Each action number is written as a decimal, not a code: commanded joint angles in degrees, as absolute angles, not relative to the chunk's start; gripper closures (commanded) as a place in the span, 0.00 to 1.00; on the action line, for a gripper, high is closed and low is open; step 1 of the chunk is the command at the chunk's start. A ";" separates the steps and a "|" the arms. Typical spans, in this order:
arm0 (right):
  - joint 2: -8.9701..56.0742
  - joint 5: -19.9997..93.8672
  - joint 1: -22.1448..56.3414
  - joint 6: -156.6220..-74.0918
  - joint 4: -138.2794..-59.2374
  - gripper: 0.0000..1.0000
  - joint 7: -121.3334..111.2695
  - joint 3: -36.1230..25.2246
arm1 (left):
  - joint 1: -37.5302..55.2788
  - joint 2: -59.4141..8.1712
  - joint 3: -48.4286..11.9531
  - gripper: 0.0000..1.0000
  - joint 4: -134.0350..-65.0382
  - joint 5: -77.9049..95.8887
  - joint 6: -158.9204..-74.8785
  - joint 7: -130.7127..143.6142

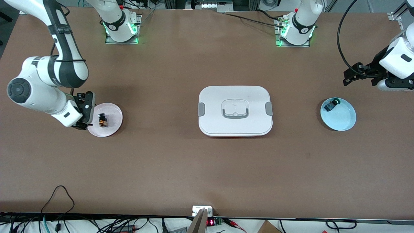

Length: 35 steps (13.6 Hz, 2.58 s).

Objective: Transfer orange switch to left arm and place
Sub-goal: 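Close the right gripper on the orange switch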

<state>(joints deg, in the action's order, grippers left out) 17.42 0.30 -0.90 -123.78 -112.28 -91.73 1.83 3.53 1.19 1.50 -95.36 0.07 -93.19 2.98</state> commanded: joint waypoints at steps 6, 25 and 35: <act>18.10 -0.53 -3.59 -137.54 -122.42 0.00 -107.13 2.29 | 3.25 1.14 1.49 0.00 -94.57 -0.70 -92.55 2.02; 24.34 -0.53 -4.13 -150.90 -124.89 0.00 -111.97 2.46 | 3.25 1.23 1.49 0.00 -94.57 -0.70 -92.55 1.93; 25.58 -0.18 -4.13 -152.66 -124.89 0.00 -111.62 2.46 | 3.25 1.14 1.49 0.00 -94.57 -0.70 -92.29 2.11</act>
